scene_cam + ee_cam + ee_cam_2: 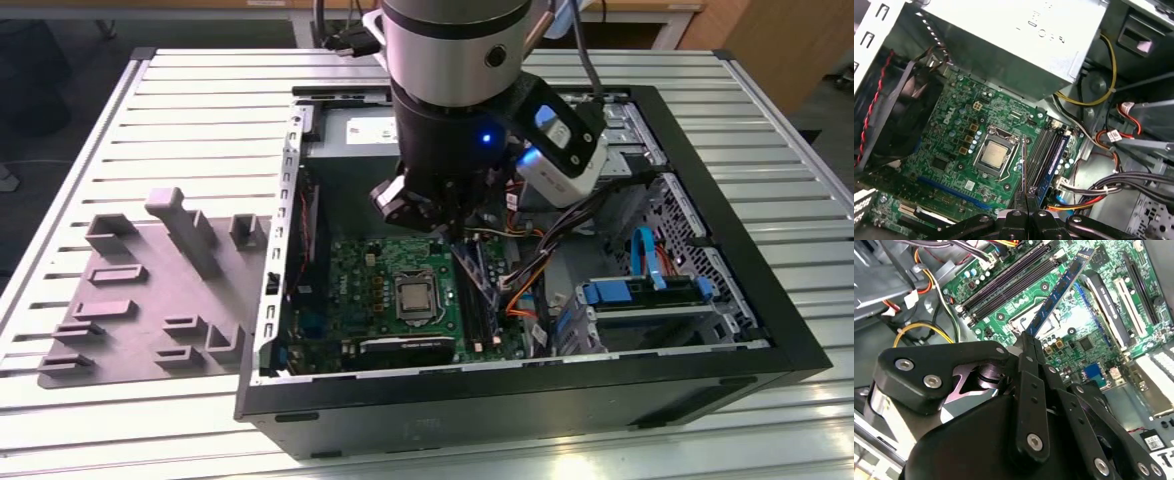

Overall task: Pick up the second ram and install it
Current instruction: 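Insert the second ram into the second slot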

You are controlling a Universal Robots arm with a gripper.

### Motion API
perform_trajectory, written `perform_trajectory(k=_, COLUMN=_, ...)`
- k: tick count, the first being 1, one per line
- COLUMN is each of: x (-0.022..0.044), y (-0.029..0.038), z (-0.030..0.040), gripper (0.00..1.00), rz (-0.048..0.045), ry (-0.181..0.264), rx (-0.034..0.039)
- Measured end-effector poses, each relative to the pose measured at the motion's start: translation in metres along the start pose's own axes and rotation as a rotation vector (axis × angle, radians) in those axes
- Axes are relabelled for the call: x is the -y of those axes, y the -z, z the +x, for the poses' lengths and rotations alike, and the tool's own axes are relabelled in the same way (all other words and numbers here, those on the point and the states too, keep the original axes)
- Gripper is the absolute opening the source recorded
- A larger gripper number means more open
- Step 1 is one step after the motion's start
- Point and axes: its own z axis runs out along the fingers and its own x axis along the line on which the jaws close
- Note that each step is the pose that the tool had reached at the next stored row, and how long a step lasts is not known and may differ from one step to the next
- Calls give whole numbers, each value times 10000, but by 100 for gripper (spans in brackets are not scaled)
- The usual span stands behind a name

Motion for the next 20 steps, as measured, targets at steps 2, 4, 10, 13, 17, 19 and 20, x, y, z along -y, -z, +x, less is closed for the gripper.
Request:
perform_trajectory(k=2, x=0, y=0, z=0, gripper=12, rz=24, ry=-218, rx=7)
perform_trajectory(k=4, x=0, y=0, z=0, gripper=12, rz=49, ry=-443, rx=14)
perform_trajectory(k=10, x=0, y=0, z=0, gripper=12, rz=118, ry=-1063, rx=34)
perform_trajectory(k=13, x=0, y=-1, z=0, gripper=12, rz=153, ry=-1387, rx=45)
perform_trajectory(k=17, x=0, y=0, z=0, gripper=12, rz=202, ry=-1821, rx=59)
perform_trajectory(k=19, x=0, y=0, z=0, gripper=12, rz=226, ry=-2036, rx=66)
perform_trajectory(k=20, x=0, y=-1, z=0, gripper=12, rz=236, ry=-2136, rx=69)
